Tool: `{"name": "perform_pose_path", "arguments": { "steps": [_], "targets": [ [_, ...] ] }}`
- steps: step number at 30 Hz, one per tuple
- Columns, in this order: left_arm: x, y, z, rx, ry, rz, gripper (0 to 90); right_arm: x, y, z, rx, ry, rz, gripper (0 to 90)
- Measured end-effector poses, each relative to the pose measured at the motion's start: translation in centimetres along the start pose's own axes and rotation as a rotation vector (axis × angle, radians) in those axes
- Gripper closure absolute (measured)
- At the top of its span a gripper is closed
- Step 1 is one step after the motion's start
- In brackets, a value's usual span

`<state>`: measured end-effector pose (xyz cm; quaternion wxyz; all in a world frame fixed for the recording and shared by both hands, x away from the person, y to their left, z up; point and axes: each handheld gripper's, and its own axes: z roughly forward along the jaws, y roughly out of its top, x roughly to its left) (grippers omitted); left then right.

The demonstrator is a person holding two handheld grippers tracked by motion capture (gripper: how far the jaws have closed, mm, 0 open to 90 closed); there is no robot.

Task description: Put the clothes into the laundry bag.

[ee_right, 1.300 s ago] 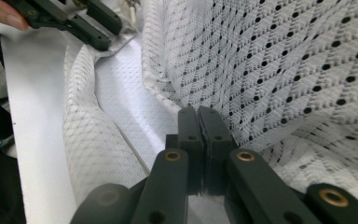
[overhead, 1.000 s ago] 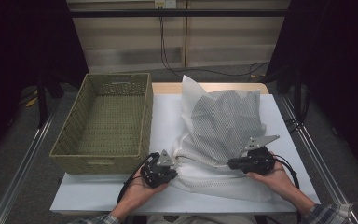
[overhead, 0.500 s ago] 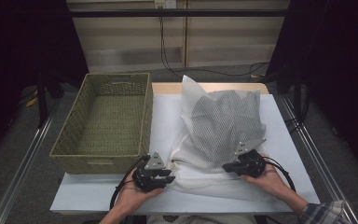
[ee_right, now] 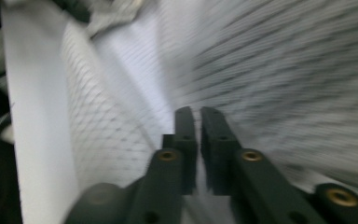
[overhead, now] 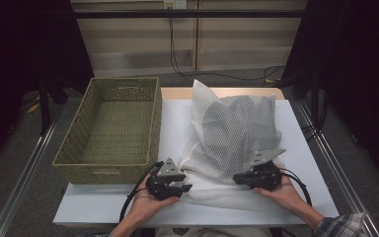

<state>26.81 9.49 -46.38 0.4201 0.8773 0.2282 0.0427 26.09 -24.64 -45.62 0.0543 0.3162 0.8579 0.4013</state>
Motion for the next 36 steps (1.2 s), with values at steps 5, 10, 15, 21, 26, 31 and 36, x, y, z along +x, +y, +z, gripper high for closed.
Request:
{"name": "perform_pose_path", "arguments": {
  "steps": [5,10,15,21,26,31,36],
  "targets": [
    [-0.1,-0.1,-0.1,-0.027,0.000,0.000,54.9,-1.1,-0.6,-2.8,-0.099,-0.057,0.067,69.7],
    [-0.3,-0.2,-0.4,-0.033,-0.013,0.013,49.8,-1.0,-1.4,-4.1,-0.130,-0.082,0.097,59.7],
    [-0.8,-0.3,-1.0,-0.050,-0.016,0.020,43.1,-0.7,-2.3,-5.7,-0.157,-0.110,0.119,57.1],
    [-0.7,-0.2,-0.7,-0.037,-0.014,0.015,42.2,-2.3,-3.9,-7.8,-0.161,-0.218,0.158,54.4],
    [-0.5,-0.2,-0.4,-0.025,-0.013,0.016,42.2,-2.9,-3.8,-7.1,-0.125,-0.237,0.113,55.0],
    [-0.4,-0.2,-0.1,-0.027,-0.021,0.017,42.3,-3.5,-3.1,-4.9,-0.039,-0.257,0.063,59.3],
    [-0.3,-0.2,-0.1,-0.022,-0.019,0.020,42.7,-4.5,-2.5,-3.5,-0.002,-0.259,0.052,70.0]
  ]
}}
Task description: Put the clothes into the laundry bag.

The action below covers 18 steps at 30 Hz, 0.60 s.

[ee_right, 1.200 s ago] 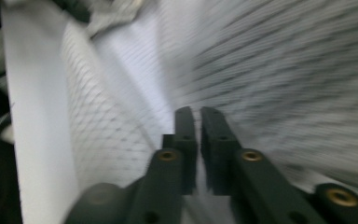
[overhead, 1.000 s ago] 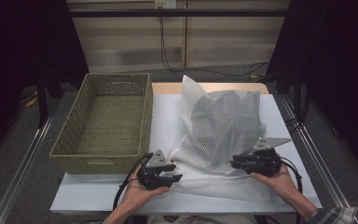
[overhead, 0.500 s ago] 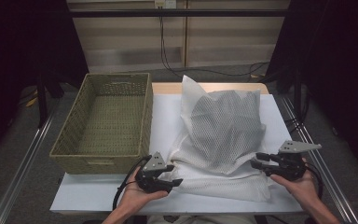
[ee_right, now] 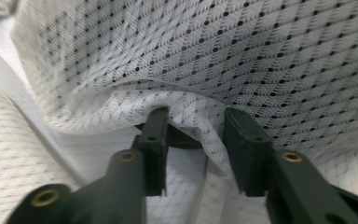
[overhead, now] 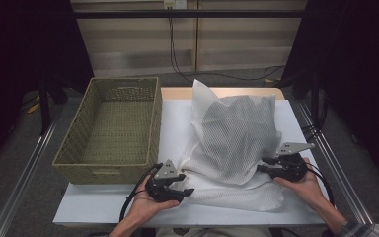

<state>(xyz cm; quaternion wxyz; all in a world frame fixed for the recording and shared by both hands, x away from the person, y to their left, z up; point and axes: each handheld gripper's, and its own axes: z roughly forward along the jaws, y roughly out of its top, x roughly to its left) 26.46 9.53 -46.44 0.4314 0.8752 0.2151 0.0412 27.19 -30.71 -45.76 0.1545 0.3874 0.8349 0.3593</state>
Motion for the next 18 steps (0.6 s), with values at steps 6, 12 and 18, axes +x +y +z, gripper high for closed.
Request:
{"name": "perform_pose_path", "arguments": {
  "steps": [6,12,18],
  "targets": [
    [0.0,0.0,0.1,-0.002,0.003,-0.002,42.7,0.5,-0.2,-1.9,-0.046,0.105,0.036,89.9],
    [0.0,0.0,0.0,0.004,0.012,0.009,42.7,0.5,-2.0,-4.0,-0.021,0.178,0.045,89.8],
    [0.0,0.0,0.1,0.008,0.019,0.011,42.4,0.0,-3.7,-3.5,0.084,0.158,0.035,89.3]
  ]
}}
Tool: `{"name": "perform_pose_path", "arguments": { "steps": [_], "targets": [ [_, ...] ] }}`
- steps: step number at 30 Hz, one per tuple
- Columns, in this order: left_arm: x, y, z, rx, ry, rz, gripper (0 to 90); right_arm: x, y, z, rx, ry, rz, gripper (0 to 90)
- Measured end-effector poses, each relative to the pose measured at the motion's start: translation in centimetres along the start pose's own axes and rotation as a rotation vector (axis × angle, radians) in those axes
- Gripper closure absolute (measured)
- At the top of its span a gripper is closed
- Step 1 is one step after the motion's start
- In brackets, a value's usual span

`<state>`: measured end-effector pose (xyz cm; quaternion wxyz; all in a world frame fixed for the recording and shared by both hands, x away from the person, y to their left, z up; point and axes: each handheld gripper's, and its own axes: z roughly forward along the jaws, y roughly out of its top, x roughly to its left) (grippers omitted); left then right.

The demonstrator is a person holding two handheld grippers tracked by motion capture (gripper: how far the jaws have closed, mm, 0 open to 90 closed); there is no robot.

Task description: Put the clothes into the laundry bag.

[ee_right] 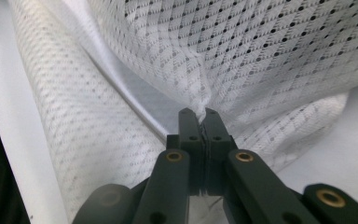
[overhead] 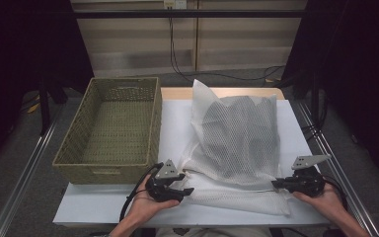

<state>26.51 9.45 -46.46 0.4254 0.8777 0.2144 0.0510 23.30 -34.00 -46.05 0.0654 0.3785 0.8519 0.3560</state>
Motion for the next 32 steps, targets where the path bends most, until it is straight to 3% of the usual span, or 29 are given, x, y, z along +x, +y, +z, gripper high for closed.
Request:
{"name": "perform_pose_path", "arguments": {
  "steps": [4,9,10,13,21,26,32],
  "targets": [
    [0.0,-0.1,-0.1,-0.015,0.002,0.001,41.8,0.0,0.0,1.1,0.038,-0.008,0.005,83.7],
    [-0.2,-0.1,-0.3,-0.021,0.002,0.005,41.8,0.1,0.0,1.3,0.039,0.003,0.011,72.7],
    [-0.2,-0.1,-0.3,-0.026,0.003,0.009,41.8,0.2,0.1,1.2,0.024,-0.017,-0.001,68.7],
    [-0.3,-0.1,-0.5,-0.044,-0.003,0.007,41.8,0.3,0.2,0.3,-0.057,-0.031,0.022,61.1],
    [-0.7,-0.5,-1.7,-0.087,0.006,-0.013,38.4,1.5,0.2,-2.0,-0.238,-0.063,0.069,47.6],
    [-0.9,-0.5,-2.0,-0.098,0.013,-0.013,35.6,2.6,-0.3,-3.2,-0.315,-0.086,0.095,41.0],
    [-1.0,-0.5,-2.3,-0.128,0.018,-0.028,31.5,2.7,-0.8,-3.8,-0.334,-0.112,0.114,39.8]
  ]
}}
